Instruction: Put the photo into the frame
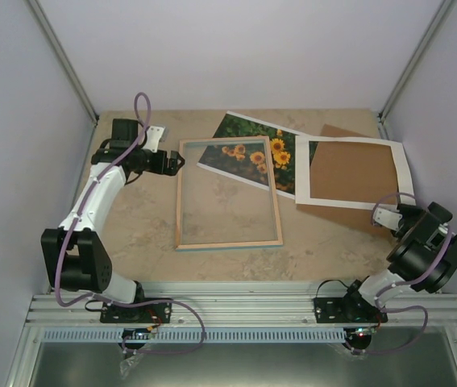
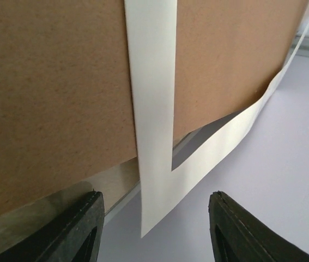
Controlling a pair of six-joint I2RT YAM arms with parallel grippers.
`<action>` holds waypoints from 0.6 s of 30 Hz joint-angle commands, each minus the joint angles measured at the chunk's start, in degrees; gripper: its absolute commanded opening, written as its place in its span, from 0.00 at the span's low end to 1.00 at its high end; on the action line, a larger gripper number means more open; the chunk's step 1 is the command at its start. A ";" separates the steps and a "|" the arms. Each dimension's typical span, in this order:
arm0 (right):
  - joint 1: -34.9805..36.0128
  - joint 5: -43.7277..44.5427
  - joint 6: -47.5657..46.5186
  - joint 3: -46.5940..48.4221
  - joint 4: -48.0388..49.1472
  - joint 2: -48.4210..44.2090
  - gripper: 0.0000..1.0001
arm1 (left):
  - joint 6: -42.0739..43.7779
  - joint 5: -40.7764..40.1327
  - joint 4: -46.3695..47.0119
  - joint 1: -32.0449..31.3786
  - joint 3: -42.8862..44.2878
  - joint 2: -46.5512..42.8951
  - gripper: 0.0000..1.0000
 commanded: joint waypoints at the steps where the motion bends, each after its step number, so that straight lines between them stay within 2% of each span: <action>1: -0.22 -4.19 -1.93 -0.91 0.85 2.86 0.51 | -0.61 -0.56 -0.42 -0.25 2.26 0.88 1.00; 5: -0.23 -6.08 -1.16 0.84 -0.39 2.27 0.35 | -1.05 -0.96 -0.36 -0.26 2.85 1.19 0.99; 11: -0.22 -9.57 3.33 5.76 -5.41 0.08 0.02 | -1.64 -1.50 -0.21 -0.19 3.17 1.51 0.99; 18: 0.01 -14.72 3.84 9.29 -15.40 -7.96 0.01 | -1.47 -2.61 0.21 -0.21 2.69 0.40 0.99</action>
